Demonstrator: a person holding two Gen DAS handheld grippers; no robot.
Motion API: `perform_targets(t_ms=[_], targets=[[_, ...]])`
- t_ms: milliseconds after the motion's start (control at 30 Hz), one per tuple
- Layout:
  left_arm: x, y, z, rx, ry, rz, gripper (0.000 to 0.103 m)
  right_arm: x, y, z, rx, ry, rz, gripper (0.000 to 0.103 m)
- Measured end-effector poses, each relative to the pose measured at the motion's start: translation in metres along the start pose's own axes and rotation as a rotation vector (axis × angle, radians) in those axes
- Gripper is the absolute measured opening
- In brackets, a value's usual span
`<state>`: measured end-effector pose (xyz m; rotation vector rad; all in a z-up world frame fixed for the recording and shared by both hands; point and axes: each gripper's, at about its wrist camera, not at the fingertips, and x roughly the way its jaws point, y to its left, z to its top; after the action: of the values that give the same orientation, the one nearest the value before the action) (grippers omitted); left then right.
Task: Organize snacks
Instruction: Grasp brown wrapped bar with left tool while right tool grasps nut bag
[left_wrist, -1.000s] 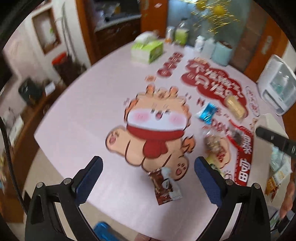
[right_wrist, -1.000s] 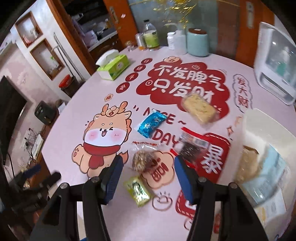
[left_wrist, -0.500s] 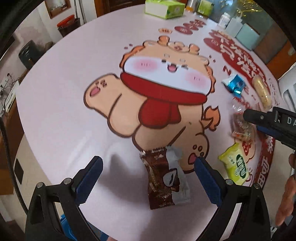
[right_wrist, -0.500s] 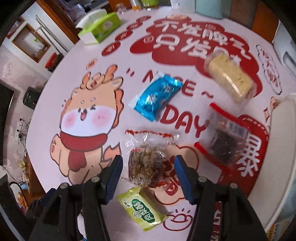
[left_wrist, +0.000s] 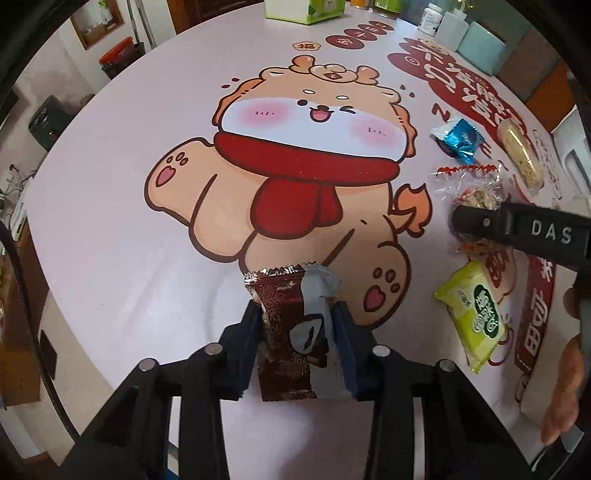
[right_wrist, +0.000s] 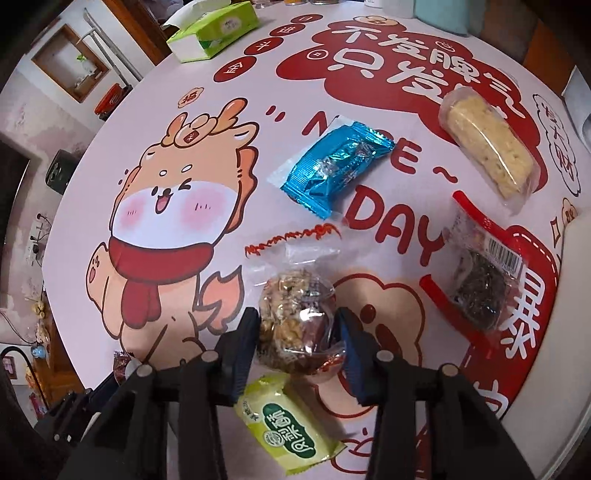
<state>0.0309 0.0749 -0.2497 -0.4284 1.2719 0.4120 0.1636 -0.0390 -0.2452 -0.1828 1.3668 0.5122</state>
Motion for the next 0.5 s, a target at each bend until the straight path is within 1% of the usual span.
perform_targets(t_ms=[100, 267, 333, 500], targets=[[-0.001, 0.006, 0.002, -0.027, -0.004, -0.047, 0.033, -0.002, 0.0, -0.004, -0.013, -0.004, -0.005, 0.042], [-0.016, 0.016, 0.007, -0.054, -0.057, -0.066, 0.033, -0.021, 0.0, -0.011, -0.021, -0.045, 0.013, 0.042], [-0.03, 0.02, 0.008, -0.047, -0.084, -0.065, 0.032, -0.035, 0.003, -0.014, -0.028, -0.074, 0.024, 0.042], [-0.074, 0.009, 0.011, 0.01, -0.185, -0.061, 0.032, -0.074, 0.0, -0.022, -0.041, -0.154, 0.044, 0.042]])
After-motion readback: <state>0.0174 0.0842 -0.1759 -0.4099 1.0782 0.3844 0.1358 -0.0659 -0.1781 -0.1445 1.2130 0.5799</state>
